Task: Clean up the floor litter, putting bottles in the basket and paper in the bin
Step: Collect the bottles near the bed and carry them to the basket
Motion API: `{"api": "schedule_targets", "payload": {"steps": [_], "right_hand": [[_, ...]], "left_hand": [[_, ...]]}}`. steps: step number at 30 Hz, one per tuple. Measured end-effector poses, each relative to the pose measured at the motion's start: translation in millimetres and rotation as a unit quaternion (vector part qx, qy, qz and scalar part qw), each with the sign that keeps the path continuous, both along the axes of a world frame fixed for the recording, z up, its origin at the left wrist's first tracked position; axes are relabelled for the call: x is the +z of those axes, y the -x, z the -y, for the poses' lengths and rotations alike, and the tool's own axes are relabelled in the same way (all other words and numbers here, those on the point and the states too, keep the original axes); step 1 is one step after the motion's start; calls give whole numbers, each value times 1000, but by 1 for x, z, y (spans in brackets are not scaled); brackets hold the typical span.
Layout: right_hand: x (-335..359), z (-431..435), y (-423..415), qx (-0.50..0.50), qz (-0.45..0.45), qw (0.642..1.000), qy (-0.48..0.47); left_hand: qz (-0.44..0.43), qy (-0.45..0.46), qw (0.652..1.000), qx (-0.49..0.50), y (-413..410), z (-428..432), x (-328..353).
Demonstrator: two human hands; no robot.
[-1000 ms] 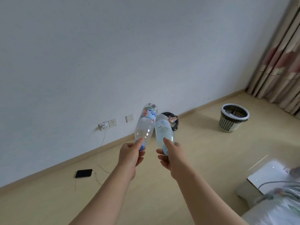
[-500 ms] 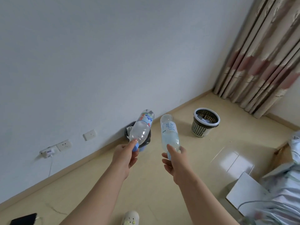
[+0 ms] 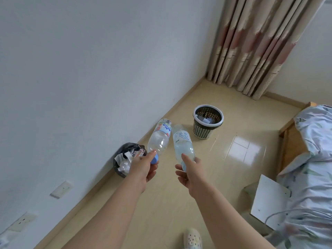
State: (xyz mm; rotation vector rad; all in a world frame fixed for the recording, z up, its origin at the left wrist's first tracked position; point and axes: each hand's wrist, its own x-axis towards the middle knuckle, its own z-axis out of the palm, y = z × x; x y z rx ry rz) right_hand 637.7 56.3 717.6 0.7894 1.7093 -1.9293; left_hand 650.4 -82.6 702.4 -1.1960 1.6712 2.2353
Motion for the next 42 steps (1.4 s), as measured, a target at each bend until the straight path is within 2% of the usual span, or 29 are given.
{"api": "schedule_targets", "payload": {"steps": [4,18,30,38,42], "right_hand": [[-5,-22,59,-35,-5,999,1],[6,-161,308,-25,-32,999,-23],[-38,-189,489,-49,42,997,-44],[-57,-188,616,-66,96,992,-49],[-72,-206,652,-62,130,988,-50]], "left_hand": [[-5,-7,1000,-18,70,-19,-4],[-3,-18,998,-59,324,-159,-5],[58,-24,995,-81,514,-170,-61],[109,2,982,-156,644,-183,-82],[143,17,974,-174,680,-195,-97]]}}
